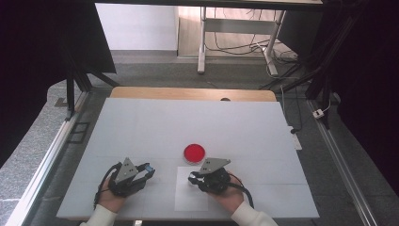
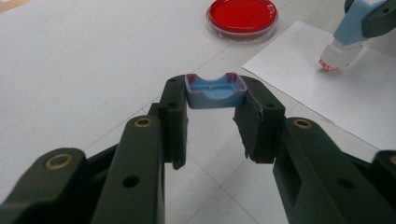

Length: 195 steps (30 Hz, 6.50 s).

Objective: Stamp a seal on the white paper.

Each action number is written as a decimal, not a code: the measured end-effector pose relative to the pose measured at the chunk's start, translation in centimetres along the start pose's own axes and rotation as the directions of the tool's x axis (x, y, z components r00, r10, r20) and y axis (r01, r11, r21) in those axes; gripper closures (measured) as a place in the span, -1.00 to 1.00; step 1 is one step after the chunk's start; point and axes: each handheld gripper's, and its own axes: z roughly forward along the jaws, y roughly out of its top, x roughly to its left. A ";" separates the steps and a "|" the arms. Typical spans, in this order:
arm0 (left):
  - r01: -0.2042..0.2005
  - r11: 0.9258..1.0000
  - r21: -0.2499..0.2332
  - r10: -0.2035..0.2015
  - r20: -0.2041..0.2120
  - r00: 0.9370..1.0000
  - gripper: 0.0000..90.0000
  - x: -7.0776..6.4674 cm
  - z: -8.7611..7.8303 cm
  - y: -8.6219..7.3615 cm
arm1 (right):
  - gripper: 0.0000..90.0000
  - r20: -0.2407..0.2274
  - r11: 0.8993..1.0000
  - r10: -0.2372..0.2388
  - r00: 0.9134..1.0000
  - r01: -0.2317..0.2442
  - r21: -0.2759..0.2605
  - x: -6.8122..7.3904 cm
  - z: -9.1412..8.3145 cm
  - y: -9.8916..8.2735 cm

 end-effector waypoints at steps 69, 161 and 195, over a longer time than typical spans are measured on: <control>0.007 1.000 -0.002 -0.007 0.003 1.000 0.42 0.1 0.0 0.0 | 0.68 0.011 0.997 -0.017 1.000 0.016 0.070 0.1 0.9 -0.2; 0.016 1.000 -0.007 -0.017 -0.021 1.000 0.42 0.1 -0.3 -0.1 | 0.68 0.005 0.984 0.145 0.989 -0.143 -0.109 -1.8 -1.8 0.0; 0.011 1.000 -0.004 -0.011 -0.008 1.000 0.42 0.0 0.2 0.2 | 0.67 0.045 0.918 0.252 0.967 -0.223 -0.329 -4.0 -6.3 0.0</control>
